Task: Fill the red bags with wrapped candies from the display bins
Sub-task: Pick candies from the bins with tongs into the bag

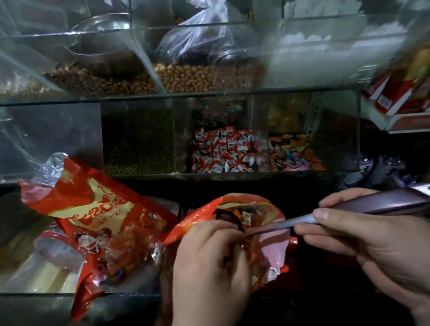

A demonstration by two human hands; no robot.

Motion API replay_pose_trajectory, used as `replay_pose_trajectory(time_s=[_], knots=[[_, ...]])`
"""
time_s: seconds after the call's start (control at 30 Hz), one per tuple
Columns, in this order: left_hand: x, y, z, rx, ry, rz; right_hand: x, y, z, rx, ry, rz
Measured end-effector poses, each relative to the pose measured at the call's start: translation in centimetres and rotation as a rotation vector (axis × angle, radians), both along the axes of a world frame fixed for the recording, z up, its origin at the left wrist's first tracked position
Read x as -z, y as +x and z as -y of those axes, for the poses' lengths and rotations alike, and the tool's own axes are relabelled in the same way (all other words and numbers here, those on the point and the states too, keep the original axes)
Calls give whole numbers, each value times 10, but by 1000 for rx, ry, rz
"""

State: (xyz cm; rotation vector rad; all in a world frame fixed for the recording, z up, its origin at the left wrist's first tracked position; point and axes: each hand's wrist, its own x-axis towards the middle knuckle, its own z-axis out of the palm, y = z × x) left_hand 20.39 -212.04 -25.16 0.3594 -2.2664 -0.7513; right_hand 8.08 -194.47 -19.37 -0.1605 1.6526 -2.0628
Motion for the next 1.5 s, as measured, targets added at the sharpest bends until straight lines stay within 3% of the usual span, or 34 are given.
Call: replay_pose_trajectory(time_s=[0.2, 0.4, 0.57, 0.8, 0.97, 1.07, 1.17, 1.33, 1.4, 1.5], knots=[[1, -12, 6, -130, 30, 319, -17, 5, -17, 28, -61, -60], [-9, -18, 3, -101, -111, 199, -36, 10, -27, 26, -132, -88], [-49, -64, 1, -43, -289, 123, -51, -3, -41, 147, -246, -126], [-62, -190, -6, 140, -396, 344, -45, -48, -59, 407, -318, 18], [-50, -251, -10, 221, -241, 515, -23, -82, -47, 543, -412, 188], [-50, -260, -5, 224, -85, 478, -4, -105, -21, 597, -416, 176], [-48, -253, 1, 258, 9, 399, 15, -123, 9, 546, -299, -23], [-51, -246, 9, 308, 183, 324, 50, -143, 17, 188, 462, -928], [-54, -244, 13, 287, 236, 291, 58, -141, 13, 125, 508, -1060], [-59, -239, 15, 279, 194, 280, 56, -131, 6, 164, 442, -1037]])
